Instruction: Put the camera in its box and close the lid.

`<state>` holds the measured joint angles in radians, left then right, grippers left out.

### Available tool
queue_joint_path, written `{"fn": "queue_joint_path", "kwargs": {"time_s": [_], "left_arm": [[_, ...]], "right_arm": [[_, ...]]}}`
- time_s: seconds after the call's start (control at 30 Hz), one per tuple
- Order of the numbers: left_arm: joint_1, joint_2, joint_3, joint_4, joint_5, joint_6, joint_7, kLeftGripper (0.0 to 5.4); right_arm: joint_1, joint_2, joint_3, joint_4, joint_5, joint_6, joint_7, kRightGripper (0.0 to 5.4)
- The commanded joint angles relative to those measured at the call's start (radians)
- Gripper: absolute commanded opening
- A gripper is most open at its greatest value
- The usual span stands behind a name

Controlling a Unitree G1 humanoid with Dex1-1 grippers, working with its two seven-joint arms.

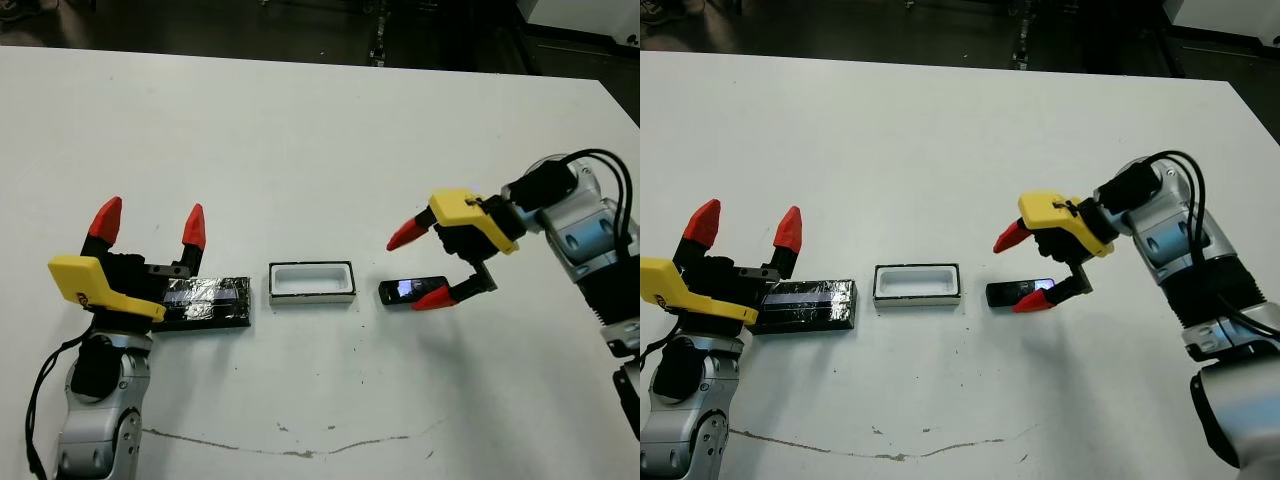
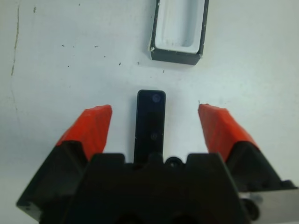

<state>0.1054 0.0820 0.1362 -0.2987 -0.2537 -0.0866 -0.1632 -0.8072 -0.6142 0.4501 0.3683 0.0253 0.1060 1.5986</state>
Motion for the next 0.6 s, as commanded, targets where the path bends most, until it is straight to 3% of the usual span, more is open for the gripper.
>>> {"fn": "queue_joint_path", "kwargs": {"time_s": [0.03,0.2,0.43,0.6], "left_arm": [[0.011,0.001,0.001,0.002,-0.003,0.003,-0.003,5.4],[0.011,0.003,0.001,0.005,0.0,0.0,-0.003,5.4],[0.012,0.004,0.0,0.005,-0.007,0.002,-0.008,5.4],[0.012,0.003,0.0,0.004,-0.003,0.001,-0.005,5.4]], "right_arm": [[0.028,0.007,0.003,0.011,-0.017,-0.025,-0.016,4.17],[0.032,0.013,0.009,0.025,-0.03,-0.036,-0.015,3.58],[0.037,0.023,0.008,0.05,-0.046,-0.08,-0.015,4.0],[0.037,0.032,0.006,0.074,-0.047,-0.095,-0.006,3.99]]}}
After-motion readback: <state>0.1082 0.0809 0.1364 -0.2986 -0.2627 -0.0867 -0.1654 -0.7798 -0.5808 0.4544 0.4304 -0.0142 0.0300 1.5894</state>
